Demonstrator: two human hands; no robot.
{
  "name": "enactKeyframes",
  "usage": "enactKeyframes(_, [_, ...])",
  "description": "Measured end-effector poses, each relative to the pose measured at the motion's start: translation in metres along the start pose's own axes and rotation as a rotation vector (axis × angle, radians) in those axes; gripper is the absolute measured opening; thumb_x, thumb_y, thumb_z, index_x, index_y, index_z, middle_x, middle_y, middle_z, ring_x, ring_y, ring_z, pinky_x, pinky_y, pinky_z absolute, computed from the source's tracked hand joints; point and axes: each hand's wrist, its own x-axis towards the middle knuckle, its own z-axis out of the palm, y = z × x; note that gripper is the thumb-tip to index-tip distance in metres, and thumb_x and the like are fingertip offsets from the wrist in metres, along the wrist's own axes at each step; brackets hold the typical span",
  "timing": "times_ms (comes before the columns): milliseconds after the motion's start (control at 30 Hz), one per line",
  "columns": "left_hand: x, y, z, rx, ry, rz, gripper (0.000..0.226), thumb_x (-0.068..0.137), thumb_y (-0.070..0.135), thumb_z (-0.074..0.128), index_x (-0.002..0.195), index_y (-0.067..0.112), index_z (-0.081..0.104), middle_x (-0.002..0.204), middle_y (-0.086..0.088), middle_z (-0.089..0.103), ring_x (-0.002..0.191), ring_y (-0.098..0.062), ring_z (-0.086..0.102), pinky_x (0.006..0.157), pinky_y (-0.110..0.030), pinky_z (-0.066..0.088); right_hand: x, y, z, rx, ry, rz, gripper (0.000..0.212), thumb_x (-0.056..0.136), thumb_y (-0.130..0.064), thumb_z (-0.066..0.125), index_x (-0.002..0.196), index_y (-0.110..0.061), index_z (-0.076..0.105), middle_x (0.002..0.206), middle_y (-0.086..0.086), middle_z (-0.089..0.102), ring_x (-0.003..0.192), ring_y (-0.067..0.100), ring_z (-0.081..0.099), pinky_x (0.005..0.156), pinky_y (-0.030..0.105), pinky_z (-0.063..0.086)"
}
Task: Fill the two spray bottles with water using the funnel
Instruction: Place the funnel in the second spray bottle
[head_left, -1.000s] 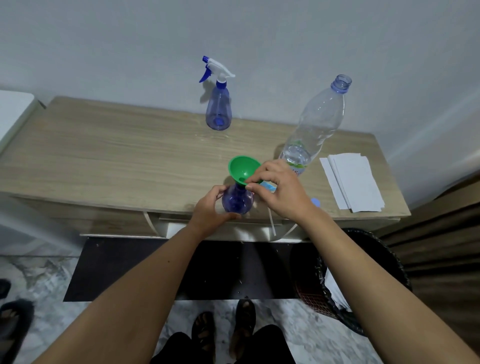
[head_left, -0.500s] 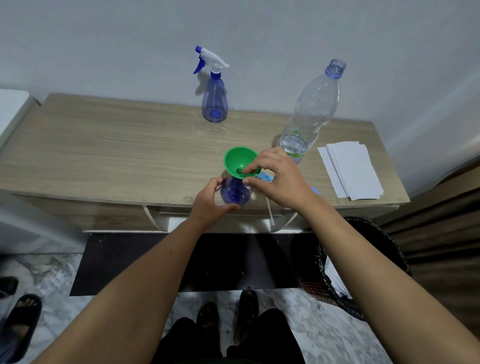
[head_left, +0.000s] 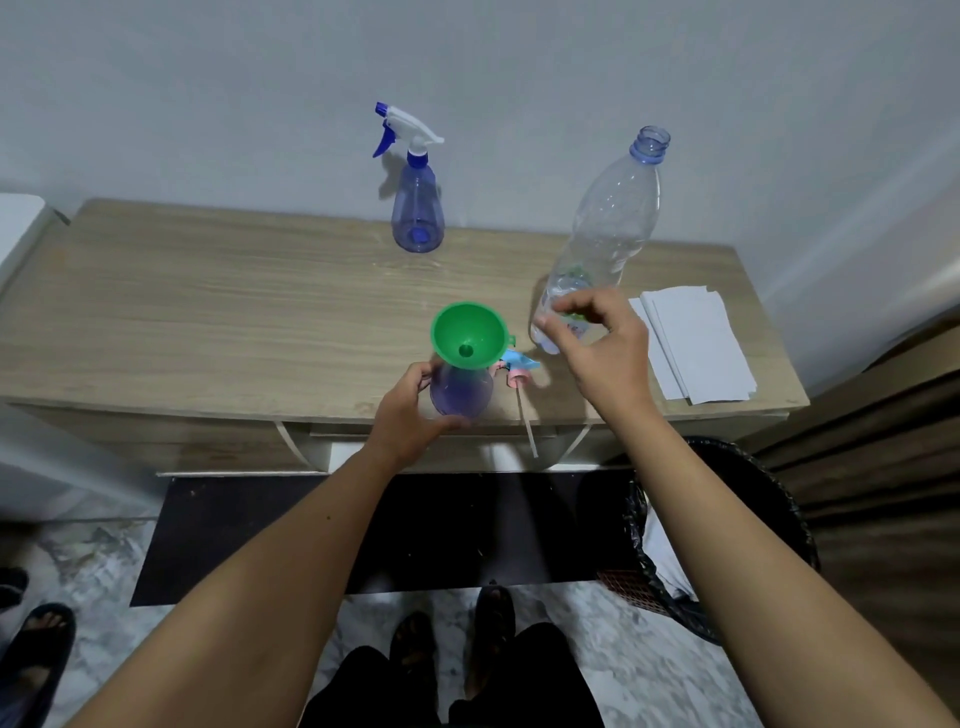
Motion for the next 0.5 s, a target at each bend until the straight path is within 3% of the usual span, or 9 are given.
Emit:
enactKeyframes(133, [0.002, 0.000, 0.004, 0.008, 0.024, -0.003, 0.091, 0.060, 0.037, 0.102, 0.135, 0.015, 0.056, 0.133, -0.002, 0.069, 0.123, -0.020, 0.064, 0.103, -0.046, 0.056, 0.005, 0.026, -0.004, -0.067, 0.208, 0.174, 0.053, 0.078, -0.036, 0.091, 0.114, -0.021, 0.055, 0.114, 0.000, 0.052, 0.102, 0.021, 0.054, 0.090, 0.030, 0.048])
enactKeyframes(267, [0.002, -0.001, 0.005, 0.002, 0.024, 0.003, 0.089, 0.061, 0.035, 0.101, 0.134, 0.014, 0.056, 0.133, -0.002, 0.069, 0.123, -0.020, 0.065, 0.104, -0.044, 0.056, 0.018, 0.053, 0.001, -0.026, 0.173, 0.301, 0.094, 0.072, -0.041, 0.094, 0.143, -0.020, 0.036, 0.135, 0.004, 0.040, 0.122, 0.021, 0.048, 0.101, 0.029, 0.046])
enactKeyframes(367, [0.003, -0.004, 0.005, 0.004, 0.028, 0.002, 0.086, 0.061, 0.034, 0.102, 0.132, 0.017, 0.056, 0.130, 0.000, 0.070, 0.122, -0.018, 0.065, 0.103, -0.043, 0.056, 0.033, 0.062, 0.006, 0.017, 0.160, 0.318, 0.105, 0.069, -0.044, 0.095, 0.147, -0.022, 0.029, 0.142, 0.007, 0.040, 0.129, 0.024, 0.047, 0.109, 0.039, 0.046])
enactKeyframes(500, [0.003, -0.005, 0.005, 0.007, 0.036, 0.003, 0.084, 0.060, 0.034, 0.102, 0.130, 0.024, 0.056, 0.129, 0.003, 0.070, 0.120, -0.016, 0.066, 0.101, -0.040, 0.057, 0.055, 0.065, 0.013, 0.085, 0.132, 0.326, 0.103, 0.066, -0.048, 0.094, 0.143, -0.023, 0.031, 0.139, 0.004, 0.047, 0.131, 0.022, 0.053, 0.111, 0.044, 0.049])
